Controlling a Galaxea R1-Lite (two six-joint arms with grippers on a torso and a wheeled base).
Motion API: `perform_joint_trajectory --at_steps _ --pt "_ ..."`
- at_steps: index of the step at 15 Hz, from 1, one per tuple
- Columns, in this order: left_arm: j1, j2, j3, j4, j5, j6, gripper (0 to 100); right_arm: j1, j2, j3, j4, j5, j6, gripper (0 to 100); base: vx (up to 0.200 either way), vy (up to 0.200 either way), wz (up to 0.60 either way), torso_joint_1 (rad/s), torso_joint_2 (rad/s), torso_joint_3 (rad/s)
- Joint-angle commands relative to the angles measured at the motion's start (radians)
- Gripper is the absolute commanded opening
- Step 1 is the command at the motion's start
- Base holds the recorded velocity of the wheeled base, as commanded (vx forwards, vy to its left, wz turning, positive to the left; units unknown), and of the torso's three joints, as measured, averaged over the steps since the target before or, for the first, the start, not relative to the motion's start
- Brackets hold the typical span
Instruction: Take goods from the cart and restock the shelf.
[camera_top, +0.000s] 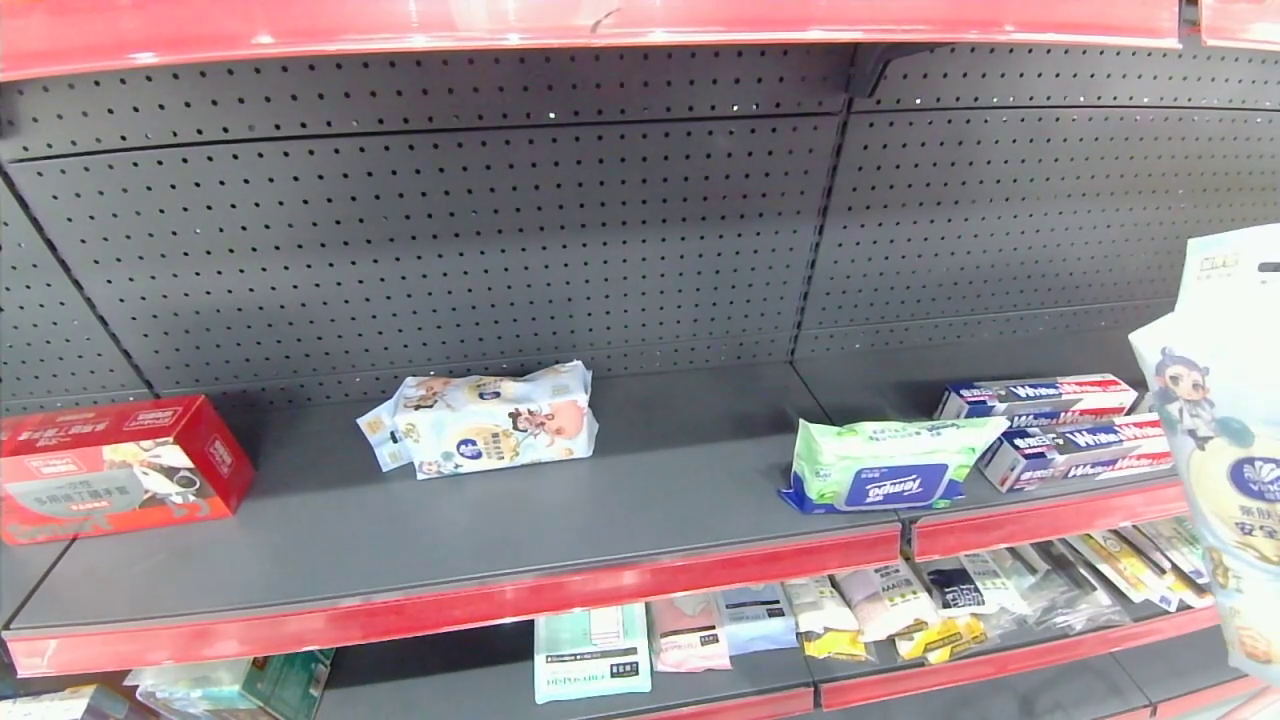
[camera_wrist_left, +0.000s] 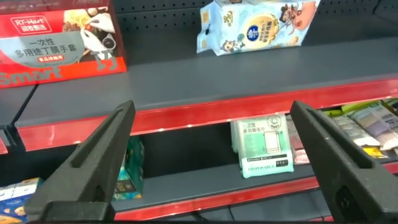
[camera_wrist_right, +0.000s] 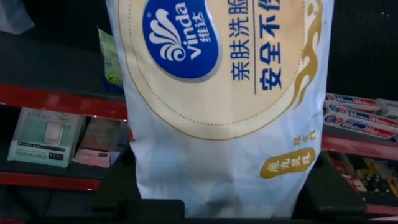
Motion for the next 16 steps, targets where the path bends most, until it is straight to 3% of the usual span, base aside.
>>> perform_joint_trajectory --at_steps 1,4,6,9,10,12,13,16 --pt "0.000 0.009 0.002 0.000 0.001 0.000 100 -0.006 0.002 0.006 0.000 -0.017 -0.003 0 0.000 0.000 0.60 0.002 0.00 0.002" --pt "-0.059 0.055 0.000 -0.002 0.000 0.008 100 -0.001 -0.010 0.031 -0.001 -0.019 -0.003 0 0.000 0.000 0.40 0.003 0.00 0.003" --pt "-0.111 0.078 0.000 -0.003 -0.002 0.034 100 0.000 -0.024 0.026 -0.001 -0.019 -0.005 0 0.000 0.000 0.00 0.000 0.00 0.000" --pt "-0.114 0.089 -0.001 -0.002 -0.002 0.032 100 -0.001 -0.021 0.012 -0.003 -0.022 -0.005 0 0.000 0.000 0.00 0.000 0.00 0.000" --pt "-0.117 0.146 -0.080 -0.005 -0.013 0.000 100 -0.003 -0.023 0.003 -0.004 -0.022 -0.003 0 0.000 0.000 0.00 0.000 0.00 0.000" --pt "-0.117 0.503 -0.405 -0.017 -0.034 -0.219 100 -0.004 -0.027 0.000 -0.007 -0.023 -0.002 0 0.000 0.000 0.00 0.000 0.00 0.000" --pt "-0.112 0.598 -0.475 -0.022 -0.045 -0.239 100 -0.004 -0.029 -0.003 -0.007 -0.023 -0.002 0 0.000 0.000 0.00 0.000 0.00 0.000" --pt "-0.106 0.677 -0.443 -0.028 -0.029 -0.234 100 -0.009 -0.023 -0.023 -0.003 -0.028 0.000 0 0.000 0.000 0.00 0.000 0.00 0.000"
